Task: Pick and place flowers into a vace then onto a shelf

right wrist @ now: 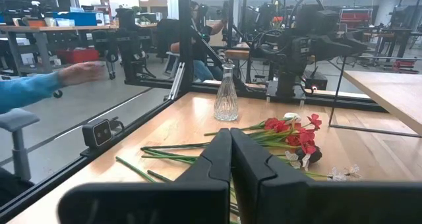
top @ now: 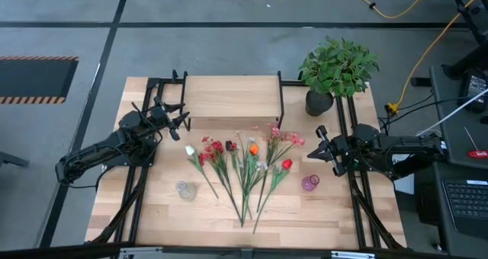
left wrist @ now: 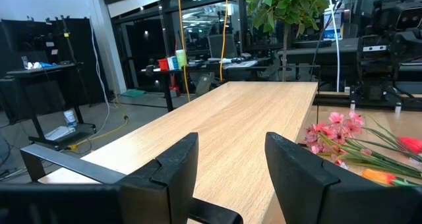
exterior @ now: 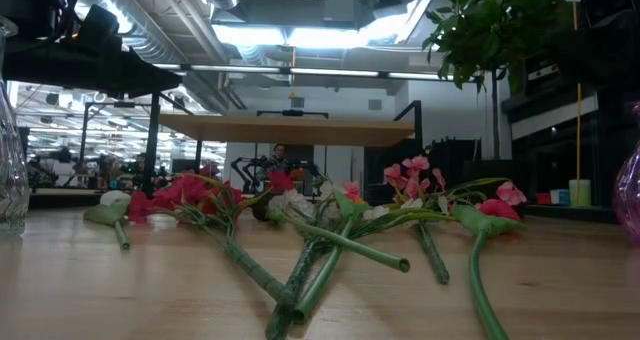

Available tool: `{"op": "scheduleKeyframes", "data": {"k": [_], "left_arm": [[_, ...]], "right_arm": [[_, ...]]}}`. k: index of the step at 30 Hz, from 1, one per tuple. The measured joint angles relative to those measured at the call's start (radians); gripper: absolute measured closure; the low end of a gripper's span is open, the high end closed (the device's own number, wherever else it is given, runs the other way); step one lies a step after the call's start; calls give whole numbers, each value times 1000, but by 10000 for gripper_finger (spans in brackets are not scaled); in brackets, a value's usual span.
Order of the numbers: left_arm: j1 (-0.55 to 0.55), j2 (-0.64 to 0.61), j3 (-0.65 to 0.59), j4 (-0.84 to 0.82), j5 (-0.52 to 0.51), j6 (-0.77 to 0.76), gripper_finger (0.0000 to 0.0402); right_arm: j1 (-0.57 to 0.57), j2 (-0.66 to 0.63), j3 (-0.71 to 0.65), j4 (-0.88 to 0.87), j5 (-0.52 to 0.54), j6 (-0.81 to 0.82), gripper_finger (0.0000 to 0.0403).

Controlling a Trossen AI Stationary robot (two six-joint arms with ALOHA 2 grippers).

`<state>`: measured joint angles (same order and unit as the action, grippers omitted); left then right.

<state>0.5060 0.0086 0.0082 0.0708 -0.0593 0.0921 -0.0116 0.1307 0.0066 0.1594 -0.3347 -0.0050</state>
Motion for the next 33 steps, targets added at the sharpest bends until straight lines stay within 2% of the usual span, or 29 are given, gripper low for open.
{"op": "scheduleKeyframes", "data": {"k": [5, 11, 33], "left_arm": [[0, 0, 0, 0, 0, 0, 231], [0, 0, 0, 0, 0, 0, 231], [0, 0, 0, 15, 8, -2, 231]], "right_arm": [[0, 0, 0, 0, 0, 6, 397], [0, 0, 0, -5, 0, 104, 397], [0, 0, 0, 1, 0, 54, 397]]}}
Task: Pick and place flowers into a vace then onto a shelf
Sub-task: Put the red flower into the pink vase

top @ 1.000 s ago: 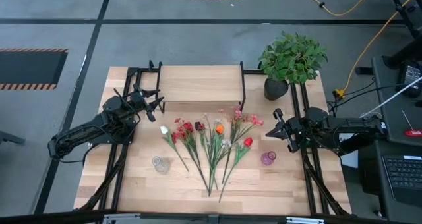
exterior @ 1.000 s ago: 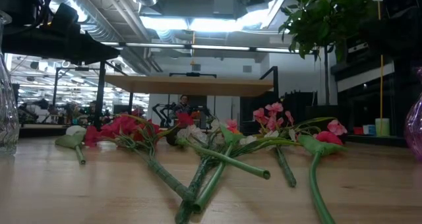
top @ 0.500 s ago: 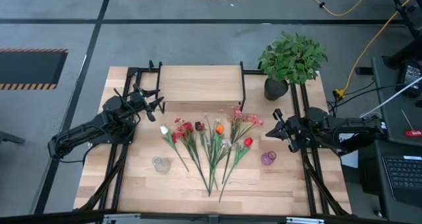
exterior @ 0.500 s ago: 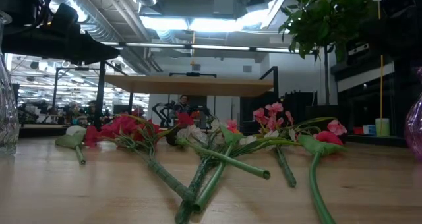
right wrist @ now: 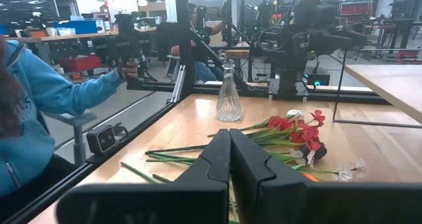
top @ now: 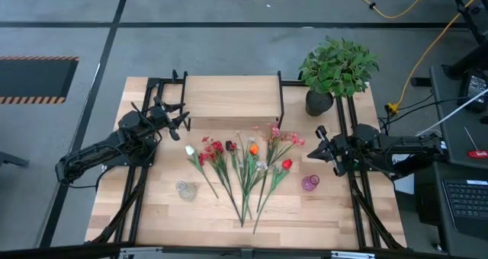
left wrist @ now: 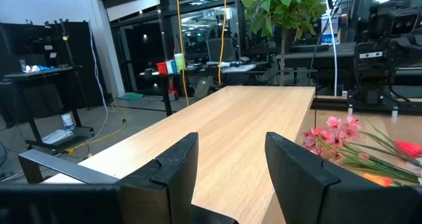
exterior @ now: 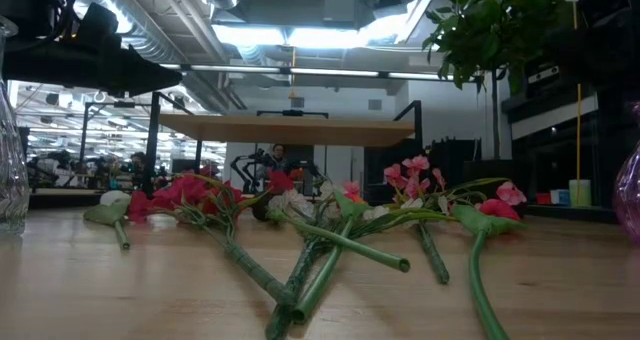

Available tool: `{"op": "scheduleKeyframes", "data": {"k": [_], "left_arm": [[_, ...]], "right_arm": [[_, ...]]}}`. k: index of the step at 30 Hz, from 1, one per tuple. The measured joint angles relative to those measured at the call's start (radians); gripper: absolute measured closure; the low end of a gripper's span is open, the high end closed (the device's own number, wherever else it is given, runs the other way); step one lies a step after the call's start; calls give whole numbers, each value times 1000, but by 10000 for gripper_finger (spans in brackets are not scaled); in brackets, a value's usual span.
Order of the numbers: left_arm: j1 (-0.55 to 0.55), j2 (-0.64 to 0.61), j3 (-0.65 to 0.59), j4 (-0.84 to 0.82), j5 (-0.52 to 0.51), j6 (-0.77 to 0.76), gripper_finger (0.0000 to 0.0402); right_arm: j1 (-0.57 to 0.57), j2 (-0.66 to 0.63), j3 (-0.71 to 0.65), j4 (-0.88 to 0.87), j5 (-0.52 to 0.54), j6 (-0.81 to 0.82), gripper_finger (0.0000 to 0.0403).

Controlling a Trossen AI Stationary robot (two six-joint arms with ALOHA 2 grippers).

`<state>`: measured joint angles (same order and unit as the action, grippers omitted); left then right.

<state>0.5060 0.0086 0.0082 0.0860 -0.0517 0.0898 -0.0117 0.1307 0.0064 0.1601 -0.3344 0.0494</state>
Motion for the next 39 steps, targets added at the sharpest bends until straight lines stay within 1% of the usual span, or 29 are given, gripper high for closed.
{"op": "scheduleKeyframes", "data": {"k": [12, 14, 17, 19, 21, 24, 27, 29, 31, 35, 39], "left_arm": [[0, 0, 0, 5, 11, 2, 231], [0, 0, 1, 24, 42, 2, 231], [0, 1, 20, 22, 147, 3, 238], [0, 5, 37, 24, 197, 2, 253], [0, 12, 52, 22, 219, 2, 278], [0, 39, 69, 15, 288, -6, 330], [-1, 73, 71, 11, 369, -60, 385], [-4, 91, 71, 11, 384, -88, 395], [-16, 113, 71, 11, 375, -97, 399], [-60, 152, 71, 16, 369, -118, 399], [-113, 181, 72, 29, 356, -121, 400]], "right_arm": [[0, 0, 0, 0, 0, -2, 397], [0, 0, 0, 1, 9, 2, 397], [0, 0, 0, 14, 53, 52, 397], [0, 0, 7, 16, 84, 78, 399], [0, 3, 27, 18, 90, 75, 401], [0, 18, 64, 4, 89, 70, 401], [0, 48, 93, -14, 90, 47, 401], [0, 76, 110, -14, 89, 48, 401], [0, 110, 129, -14, 90, 67, 402], [3, 200, 176, -13, 105, 122, 402], [3, 306, 221, -12, 105, 130, 402]]}}
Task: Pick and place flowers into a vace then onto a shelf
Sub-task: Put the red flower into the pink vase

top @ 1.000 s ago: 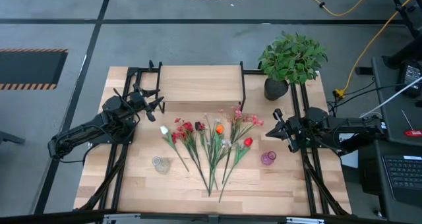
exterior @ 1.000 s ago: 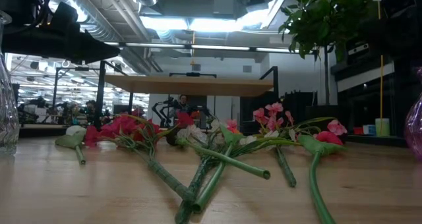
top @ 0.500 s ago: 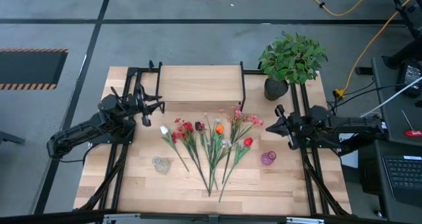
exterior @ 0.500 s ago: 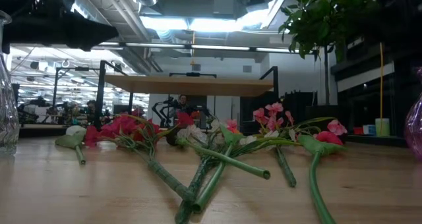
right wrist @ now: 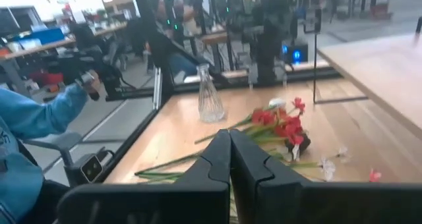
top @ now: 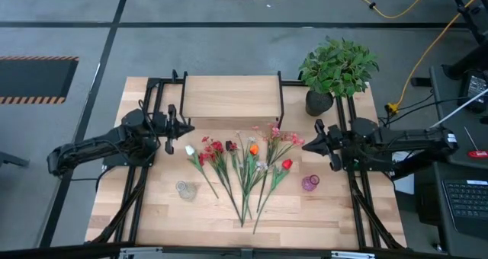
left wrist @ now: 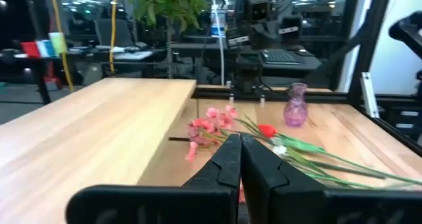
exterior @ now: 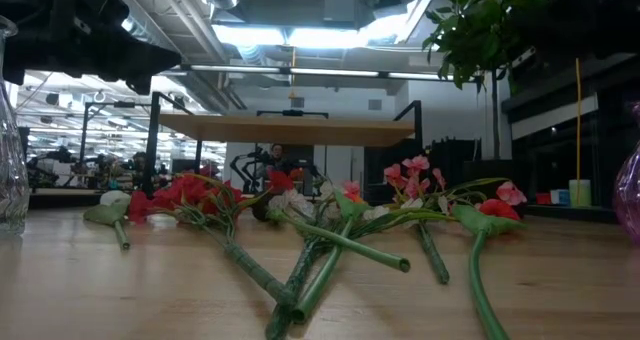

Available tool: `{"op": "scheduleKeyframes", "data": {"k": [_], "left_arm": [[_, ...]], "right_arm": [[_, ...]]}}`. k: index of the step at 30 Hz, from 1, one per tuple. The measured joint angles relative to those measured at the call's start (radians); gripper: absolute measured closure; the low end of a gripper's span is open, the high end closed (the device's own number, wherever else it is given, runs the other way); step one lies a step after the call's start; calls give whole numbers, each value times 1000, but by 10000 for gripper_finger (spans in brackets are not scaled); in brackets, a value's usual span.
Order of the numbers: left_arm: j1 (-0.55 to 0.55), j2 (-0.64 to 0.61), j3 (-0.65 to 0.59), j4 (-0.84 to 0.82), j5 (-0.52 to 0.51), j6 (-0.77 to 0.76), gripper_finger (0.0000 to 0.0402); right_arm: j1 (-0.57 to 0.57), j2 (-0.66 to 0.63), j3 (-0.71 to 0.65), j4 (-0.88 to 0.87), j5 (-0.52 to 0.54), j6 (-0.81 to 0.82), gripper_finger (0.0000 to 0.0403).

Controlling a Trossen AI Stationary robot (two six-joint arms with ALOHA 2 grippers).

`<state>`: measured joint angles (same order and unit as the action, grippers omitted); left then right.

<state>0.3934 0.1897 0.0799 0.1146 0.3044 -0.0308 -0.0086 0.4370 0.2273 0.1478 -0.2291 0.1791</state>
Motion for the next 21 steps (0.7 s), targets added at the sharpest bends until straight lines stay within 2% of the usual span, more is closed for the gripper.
{"op": "scheduleKeyframes", "data": {"k": [8, 12, 16, 21], "left_arm": [[-135, 93, 101, -28, -110, 68, 401], [-199, 168, 181, -155, -246, 85, 399], [-255, 257, 262, -311, -378, 38, 401], [-315, 358, 338, -372, -423, 28, 399]], "right_arm": [[0, 190, 123, 7, 3, -73, 403], [0, 251, 176, 8, 3, -95, 403], [0, 293, 185, 12, 3, -110, 403], [0, 333, 185, 23, 4, -110, 403]]}}
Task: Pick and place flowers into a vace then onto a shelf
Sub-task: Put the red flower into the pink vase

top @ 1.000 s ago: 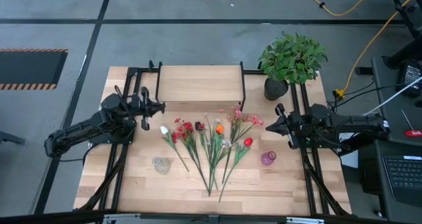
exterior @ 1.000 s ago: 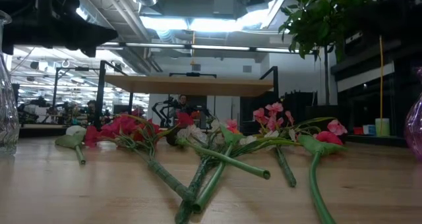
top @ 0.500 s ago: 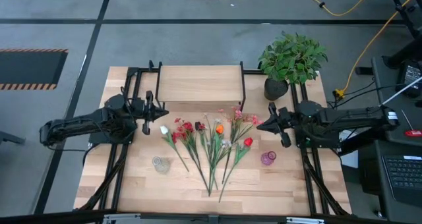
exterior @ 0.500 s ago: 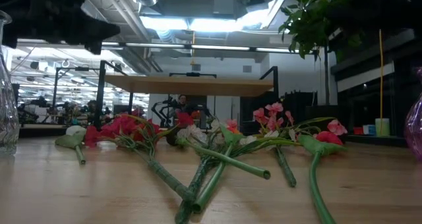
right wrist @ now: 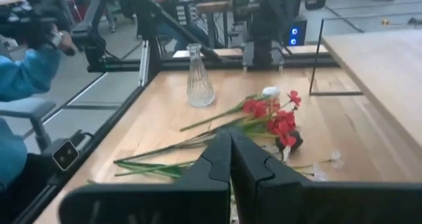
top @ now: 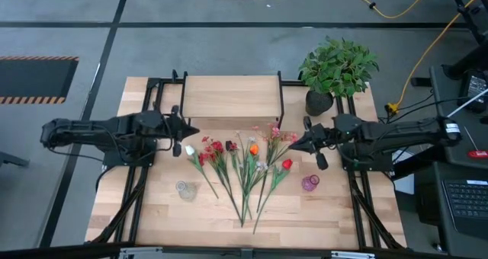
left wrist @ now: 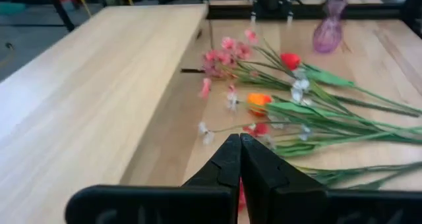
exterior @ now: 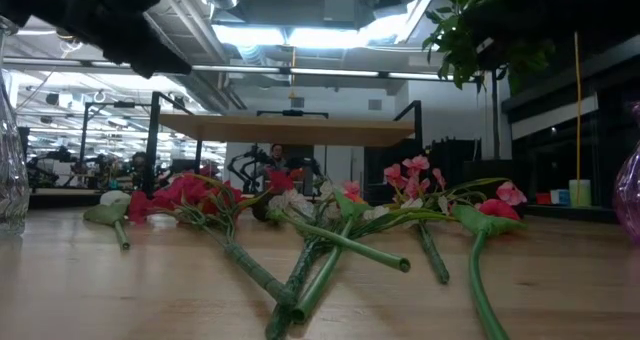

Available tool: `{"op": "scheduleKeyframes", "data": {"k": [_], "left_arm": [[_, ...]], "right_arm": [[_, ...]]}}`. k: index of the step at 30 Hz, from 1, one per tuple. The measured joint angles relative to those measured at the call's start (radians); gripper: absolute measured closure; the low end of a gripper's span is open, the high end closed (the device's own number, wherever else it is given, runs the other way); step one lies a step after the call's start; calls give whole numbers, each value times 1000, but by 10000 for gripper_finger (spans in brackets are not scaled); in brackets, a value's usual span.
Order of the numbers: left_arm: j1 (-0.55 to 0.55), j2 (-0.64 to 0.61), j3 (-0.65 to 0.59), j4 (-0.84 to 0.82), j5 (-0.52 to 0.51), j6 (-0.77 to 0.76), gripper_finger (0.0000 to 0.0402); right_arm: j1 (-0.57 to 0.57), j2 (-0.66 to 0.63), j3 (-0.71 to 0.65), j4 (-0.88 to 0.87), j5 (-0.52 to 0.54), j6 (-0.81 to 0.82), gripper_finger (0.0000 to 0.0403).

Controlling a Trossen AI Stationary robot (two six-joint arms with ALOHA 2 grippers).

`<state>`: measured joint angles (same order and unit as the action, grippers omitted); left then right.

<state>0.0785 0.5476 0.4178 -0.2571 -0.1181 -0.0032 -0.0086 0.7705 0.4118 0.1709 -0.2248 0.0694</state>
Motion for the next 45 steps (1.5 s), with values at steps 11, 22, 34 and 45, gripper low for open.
{"op": "scheduleKeyframes", "data": {"k": [11, 22, 34, 45], "left_arm": [[-46, 69, 50, 2, -1, 9, 394], [-46, 69, 50, 2, -1, 37, 395], [-46, 69, 50, 6, -1, 114, 397], [-46, 69, 50, 6, -1, 123, 399]], "right_arm": [[28, 49, 0, 68, 17, 39, 403], [221, 86, 59, 21, 207, 59, 403], [387, 333, 354, -330, 409, 242, 403], [465, 553, 615, -679, 415, 611, 403]]}}
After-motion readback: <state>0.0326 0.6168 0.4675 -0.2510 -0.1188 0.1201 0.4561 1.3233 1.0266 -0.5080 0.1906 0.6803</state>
